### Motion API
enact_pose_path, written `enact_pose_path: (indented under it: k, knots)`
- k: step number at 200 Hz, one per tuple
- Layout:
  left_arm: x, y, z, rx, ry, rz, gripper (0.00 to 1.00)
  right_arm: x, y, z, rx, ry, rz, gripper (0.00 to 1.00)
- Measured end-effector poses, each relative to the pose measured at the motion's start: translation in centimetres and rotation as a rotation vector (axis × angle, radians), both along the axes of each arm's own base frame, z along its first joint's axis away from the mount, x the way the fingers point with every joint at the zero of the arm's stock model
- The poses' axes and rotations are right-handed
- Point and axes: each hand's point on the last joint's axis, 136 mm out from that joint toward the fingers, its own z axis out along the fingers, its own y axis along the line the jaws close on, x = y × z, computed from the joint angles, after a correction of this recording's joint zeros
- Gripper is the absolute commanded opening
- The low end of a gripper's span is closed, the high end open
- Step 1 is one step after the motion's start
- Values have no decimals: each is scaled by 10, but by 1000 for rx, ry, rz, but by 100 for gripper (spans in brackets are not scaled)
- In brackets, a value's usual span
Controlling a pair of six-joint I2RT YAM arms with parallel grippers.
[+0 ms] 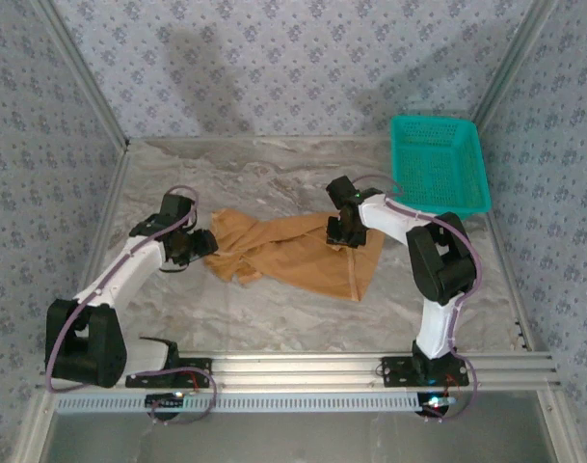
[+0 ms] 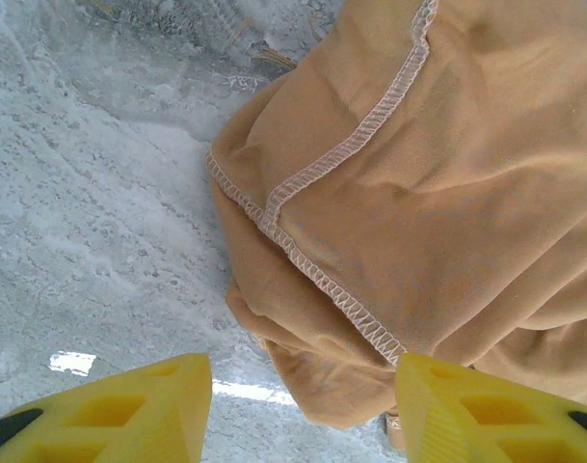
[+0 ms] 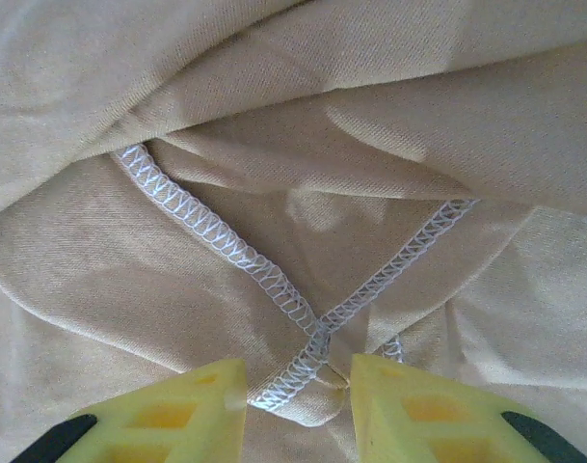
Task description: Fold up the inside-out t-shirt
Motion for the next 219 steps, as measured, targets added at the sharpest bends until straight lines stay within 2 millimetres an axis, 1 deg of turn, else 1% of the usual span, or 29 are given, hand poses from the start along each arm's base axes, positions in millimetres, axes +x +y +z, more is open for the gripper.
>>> enact_pose_path:
  k: [16, 21, 35, 49, 82, 96, 114, 131, 138, 152, 166, 173, 179, 186, 194, 209, 214, 219]
  knots:
    - [0, -1, -1, -4, -3, -1, 53, 0, 0, -3, -4, 6, 3, 30]
    - [1, -1, -1, -6, -4, -2, 53, -1, 0, -4, -5, 9, 4, 27]
    - [0, -2, -2, -9, -2, -3, 53, -1, 0, -7, -9, 14, 6, 16]
    - [-1, -2, -4, -11, 2, -5, 53, -1, -1, -8, -11, 16, 8, 0]
    - [-3, -2, -9, -14, 10, -7, 53, -2, -3, -7, -21, 18, 8, 0]
    - [-2, -4, -12, -21, 12, -9, 53, -4, -5, -1, -26, 14, 7, 0]
    - [-2, -6, -19, -32, 24, -9, 53, -4, -6, 20, -19, -17, 5, 0]
    - [-4, -9, -28, -43, 41, -13, 53, 0, -5, 52, 13, -85, 2, 0]
    - [-5, -11, -32, -49, 49, -16, 53, 2, -4, 71, 35, -127, 1, 0]
    - [-8, -16, -41, -62, 60, -25, 53, 4, -4, 100, 71, -198, -3, 0]
    - [-11, -21, -52, -76, 77, -29, 53, 4, -4, 123, 100, -252, -3, 0]
    - [-11, -22, -57, -83, 88, -29, 52, 3, -5, 130, 108, -269, -4, 0]
    - [-11, -24, -62, -88, 97, -27, 50, 3, -5, 135, 114, -280, -3, 0]
    - [-10, -25, -67, -92, 108, -22, 45, 2, -5, 138, 118, -287, -4, 0]
    - [-8, -26, -73, -95, 118, -19, 33, 2, -5, 138, 118, -286, -4, 0]
    - [-7, -23, -77, -85, 136, -1, 6, -1, -7, 136, 111, -273, -5, 0]
    - [-4, -24, -76, -91, 130, 3, 0, -2, -8, 136, 109, -270, -5, 0]
    - [-1, -25, -73, -98, 124, 4, 0, -2, -9, 136, 108, -267, -6, 0]
